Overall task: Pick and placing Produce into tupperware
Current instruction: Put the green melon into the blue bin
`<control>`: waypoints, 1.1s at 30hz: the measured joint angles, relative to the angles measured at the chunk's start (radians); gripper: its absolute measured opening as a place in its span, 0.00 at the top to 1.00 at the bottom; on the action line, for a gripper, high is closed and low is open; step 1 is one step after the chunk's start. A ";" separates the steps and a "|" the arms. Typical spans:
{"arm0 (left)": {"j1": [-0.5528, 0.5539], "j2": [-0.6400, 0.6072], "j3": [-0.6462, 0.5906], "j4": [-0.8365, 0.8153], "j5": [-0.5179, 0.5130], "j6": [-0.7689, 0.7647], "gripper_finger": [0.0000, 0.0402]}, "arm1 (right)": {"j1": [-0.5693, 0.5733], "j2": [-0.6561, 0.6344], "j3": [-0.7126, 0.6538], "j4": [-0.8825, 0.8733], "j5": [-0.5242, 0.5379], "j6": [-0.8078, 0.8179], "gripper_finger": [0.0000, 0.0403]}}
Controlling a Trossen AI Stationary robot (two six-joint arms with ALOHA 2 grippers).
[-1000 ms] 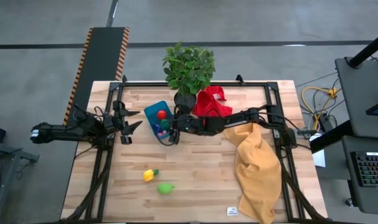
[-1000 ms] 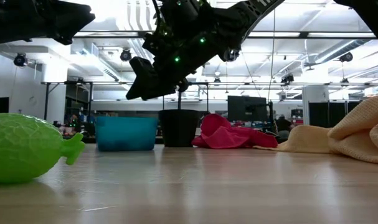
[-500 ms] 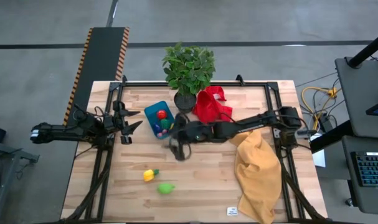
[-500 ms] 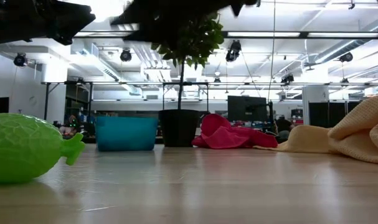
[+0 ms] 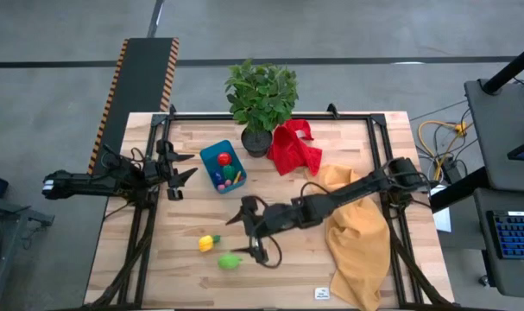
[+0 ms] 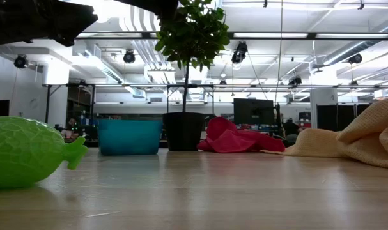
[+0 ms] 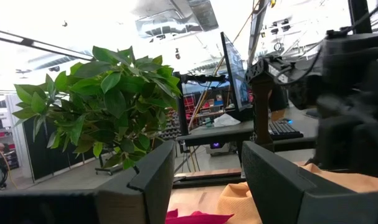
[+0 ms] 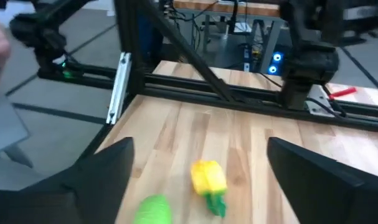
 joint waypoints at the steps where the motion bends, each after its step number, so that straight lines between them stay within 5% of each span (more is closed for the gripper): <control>1: 0.000 0.000 0.000 0.001 0.000 0.000 0.57 | 0.007 0.001 0.000 0.001 0.001 -0.012 0.07; 33: 0.000 -0.014 0.000 0.001 0.027 -0.001 0.57 | 0.072 0.248 0.000 0.242 0.057 0.055 0.05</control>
